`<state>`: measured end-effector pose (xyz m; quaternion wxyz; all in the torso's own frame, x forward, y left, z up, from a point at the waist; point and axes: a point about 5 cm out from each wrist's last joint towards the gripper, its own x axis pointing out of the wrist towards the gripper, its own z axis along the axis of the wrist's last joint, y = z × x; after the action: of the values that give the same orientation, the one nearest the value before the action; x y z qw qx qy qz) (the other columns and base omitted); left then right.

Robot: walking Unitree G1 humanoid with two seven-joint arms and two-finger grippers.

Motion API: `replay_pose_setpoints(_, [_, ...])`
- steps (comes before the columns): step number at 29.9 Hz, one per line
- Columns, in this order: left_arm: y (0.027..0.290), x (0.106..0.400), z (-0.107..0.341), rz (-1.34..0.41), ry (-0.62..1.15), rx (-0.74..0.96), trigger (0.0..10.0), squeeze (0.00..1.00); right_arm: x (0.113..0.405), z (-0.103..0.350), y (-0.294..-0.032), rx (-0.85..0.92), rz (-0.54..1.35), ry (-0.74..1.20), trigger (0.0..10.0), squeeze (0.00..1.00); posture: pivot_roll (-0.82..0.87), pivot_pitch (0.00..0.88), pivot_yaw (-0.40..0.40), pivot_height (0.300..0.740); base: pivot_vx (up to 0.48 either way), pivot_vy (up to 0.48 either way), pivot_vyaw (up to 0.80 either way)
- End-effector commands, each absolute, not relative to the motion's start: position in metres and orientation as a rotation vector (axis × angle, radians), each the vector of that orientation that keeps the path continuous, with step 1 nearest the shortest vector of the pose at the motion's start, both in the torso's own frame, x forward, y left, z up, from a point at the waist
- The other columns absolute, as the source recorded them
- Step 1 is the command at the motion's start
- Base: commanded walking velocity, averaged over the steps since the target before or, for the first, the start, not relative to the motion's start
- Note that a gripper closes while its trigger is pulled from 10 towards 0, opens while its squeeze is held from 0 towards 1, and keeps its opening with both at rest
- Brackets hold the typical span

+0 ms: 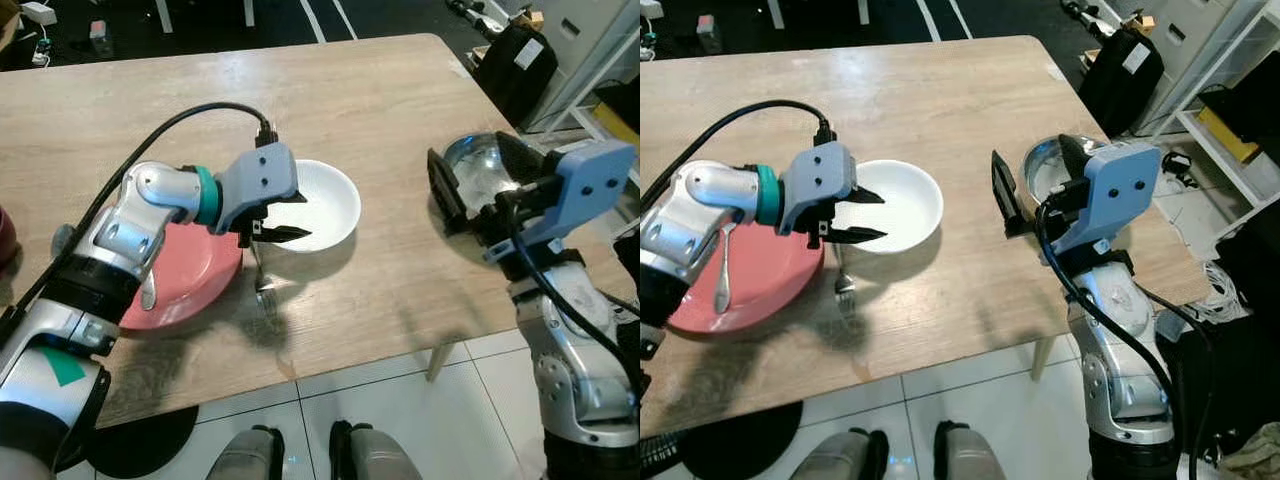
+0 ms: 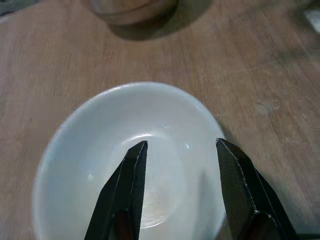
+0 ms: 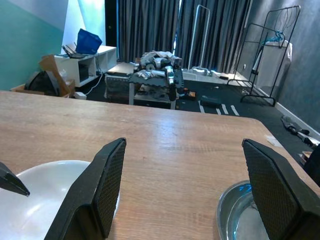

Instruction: Setting the table

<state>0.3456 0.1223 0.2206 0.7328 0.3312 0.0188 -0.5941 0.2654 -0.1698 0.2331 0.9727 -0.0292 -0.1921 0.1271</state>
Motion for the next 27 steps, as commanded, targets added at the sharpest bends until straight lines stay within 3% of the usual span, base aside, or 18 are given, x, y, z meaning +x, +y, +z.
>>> replay_pose_setpoints(1, [0.122, 0.344, 0.213, -1.353, 0.074, 0.733, 10.0, 0.0, 0.263, 0.232, -0.174, -0.065, 0.235, -0.378, 10.0, 0.0, 0.0, 0.118, 0.038, 0.74, 0.0, 0.0, 0.0])
replay_pose_setpoints(14, [0.127, 0.35, 0.191, -1.341, 0.146, 0.778, 10.0, 0.0, 0.264, 0.232, -0.173, -0.059, 0.24, -0.368, 10.0, 0.0, 0.0, 0.127, 0.033, 0.74, 0.0, 0.0, 0.0])
replay_pose_setpoints(15, [0.127, 0.351, 0.19, -1.336, 0.149, 0.772, 5.8, 0.0, 0.264, 0.232, -0.172, -0.058, 0.241, -0.367, 10.0, 0.0, 0.0, 0.128, 0.032, 0.74, 0.0, 0.0, 0.0])
replay_pose_setpoints(16, [0.127, 0.351, 0.19, -1.336, 0.149, 0.772, 5.8, 0.0, 0.264, 0.232, -0.172, -0.058, 0.241, -0.367, 10.0, 0.0, 0.0, 0.128, 0.032, 0.74, 0.0, 0.0, 0.0])
replay_pose_setpoints(17, [0.128, 0.353, 0.187, -1.326, 0.156, 0.77, 2.3, 0.0, 0.264, 0.232, -0.172, -0.057, 0.242, -0.367, 10.0, 0.0, 0.0, 0.128, 0.032, 0.74, 0.0, 0.0, 0.0])
replay_pose_setpoints(18, [0.128, 0.354, 0.185, -1.321, 0.159, 0.774, 2.3, 0.0, 0.264, 0.232, -0.172, -0.057, 0.243, -0.368, 10.0, 0.0, 0.0, 0.128, 0.032, 0.74, 0.0, 0.0, 0.0])
replay_pose_setpoints(19, [0.128, 0.355, 0.184, -1.317, 0.161, 0.779, 0.0, 0.0, 0.264, 0.232, -0.171, -0.057, 0.244, -0.368, 10.0, 0.0, 0.0, 0.128, 0.032, 0.74, 0.0, 0.0, 0.0])
replay_pose_setpoints(27, [0.126, 0.357, 0.185, -1.312, 0.133, 0.823, 0.0, 0.0, 0.263, 0.231, -0.17, -0.047, 0.271, -0.357, 10.0, 0.0, 0.0, 0.126, 0.034, 0.74, 0.0, 0.0, 0.0])
